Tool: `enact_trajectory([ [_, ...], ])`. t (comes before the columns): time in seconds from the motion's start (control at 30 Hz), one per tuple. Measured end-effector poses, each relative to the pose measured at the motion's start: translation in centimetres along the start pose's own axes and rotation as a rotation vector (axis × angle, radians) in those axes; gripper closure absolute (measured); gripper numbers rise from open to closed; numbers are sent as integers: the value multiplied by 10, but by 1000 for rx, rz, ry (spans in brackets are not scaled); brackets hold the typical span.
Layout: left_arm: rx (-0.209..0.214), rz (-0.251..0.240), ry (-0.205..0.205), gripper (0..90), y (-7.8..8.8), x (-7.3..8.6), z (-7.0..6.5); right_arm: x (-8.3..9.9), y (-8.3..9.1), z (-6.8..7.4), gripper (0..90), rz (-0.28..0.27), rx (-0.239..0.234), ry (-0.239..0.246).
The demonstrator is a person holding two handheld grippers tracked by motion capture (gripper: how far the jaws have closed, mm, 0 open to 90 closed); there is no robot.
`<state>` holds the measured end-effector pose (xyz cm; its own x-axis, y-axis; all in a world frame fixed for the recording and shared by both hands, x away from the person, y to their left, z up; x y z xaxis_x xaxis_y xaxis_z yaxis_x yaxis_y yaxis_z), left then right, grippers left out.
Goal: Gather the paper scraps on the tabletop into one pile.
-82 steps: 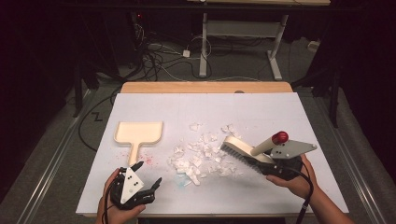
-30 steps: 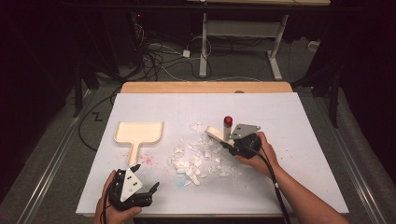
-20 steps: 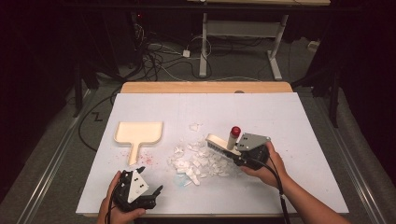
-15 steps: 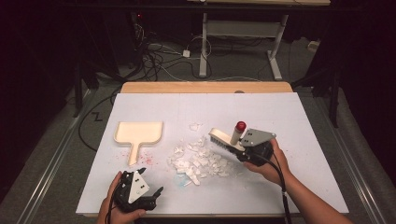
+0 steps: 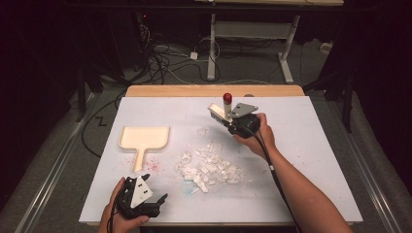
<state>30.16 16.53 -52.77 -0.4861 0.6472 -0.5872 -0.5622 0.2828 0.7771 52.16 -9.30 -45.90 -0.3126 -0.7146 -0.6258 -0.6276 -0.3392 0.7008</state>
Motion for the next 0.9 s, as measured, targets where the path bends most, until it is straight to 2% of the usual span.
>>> enact_trajectory([
  [0.03, -2, 6, -2, 155, -1, 1, 0, 0, 0, 0, 680, 0, 0, 0],
  [0.1, 0, 13, 3, 155, -2, 2, 2, -7, -16, 7, 680, 14, -3, 9],
  [0.17, 8, 18, 16, 155, -1, 2, 1, -12, -23, 15, 680, 9, -16, 40],
  [0.2, 1, 9, 7, 155, -1, 1, 2, -12, -23, 15, 680, 9, -16, 40],
  [0.23, -1, 5, 8, 155, 0, 1, 3, -14, -25, 20, 680, -5, -22, 59],
  [0.27, 1, -4, 8, 155, 2, 1, 3, -16, -29, 30, 680, -3, -49, 91],
  [0.33, -1, -3, 7, 155, 2, 1, 3, -16, -31, 40, 680, 10, -77, 129],
  [0.37, -2, -3, 6, 155, 2, 1, 3, -17, -31, 47, 680, 17, -92, 167],
  [0.4, -3, -1, 2, 155, 3, 1, 3, -17, -31, 53, 680, 18, -110, 187],
  [0.43, -5, -2, -2, 155, 3, 1, 4, -17, -31, 53, 680, 18, -110, 187],
  [0.47, -5, -4, -2, 155, 3, 1, 4, -16, -29, 61, 680, 17, -125, 219],
  [0.53, -5, -9, 2, 155, 5, 2, 6, -14, -24, 70, 680, 11, -162, 245],
  [0.57, -5, -9, 2, 155, 5, 2, 6, -14, -24, 70, 680, 11, -162, 245],
  [0.63, -6, -7, 2, 155, 4, 2, 6, -10, -15, 81, 679, -14, -212, 306],
  [0.67, -8, -5, 4, 155, 4, 2, 7, -10, -15, 81, 679, -14, -212, 306],
  [0.7, -6, -4, 2, 155, 4, 2, 7, -8, -11, 85, 680, -21, -232, 320],
  [0.73, -5, -1, 2, 155, 4, 2, 6, -5, -4, 93, 679, -33, -268, 363],
  [0.8, -6, 0, 2, 155, 3, 2, 6, 0, 3, 102, 679, -41, -294, 422],
  [0.83, -4, 4, -1, 155, 3, 2, 6, 0, 3, 102, 679, -41, -294, 422],
  [0.87, 0, 2, 1, 155, 3, 1, 5, 6, 11, 109, 679, -40, -324, 451],
  [0.9, 1, 1, 0, 155, 3, 1, 4, 8, 15, 112, 679, -45, -326, 459],
])
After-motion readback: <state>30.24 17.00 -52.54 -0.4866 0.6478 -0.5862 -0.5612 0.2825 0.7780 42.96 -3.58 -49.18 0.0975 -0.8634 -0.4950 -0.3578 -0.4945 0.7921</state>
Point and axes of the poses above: each handheld gripper's, and its own axes: y roughly backward along the jaws, x roughly out of its underside, z roughly to its left, the point moved 8 cm from there along -y, roughly forward along the jaws, and after that the axes turned 11 degrees about z, right-handed, at the moved point
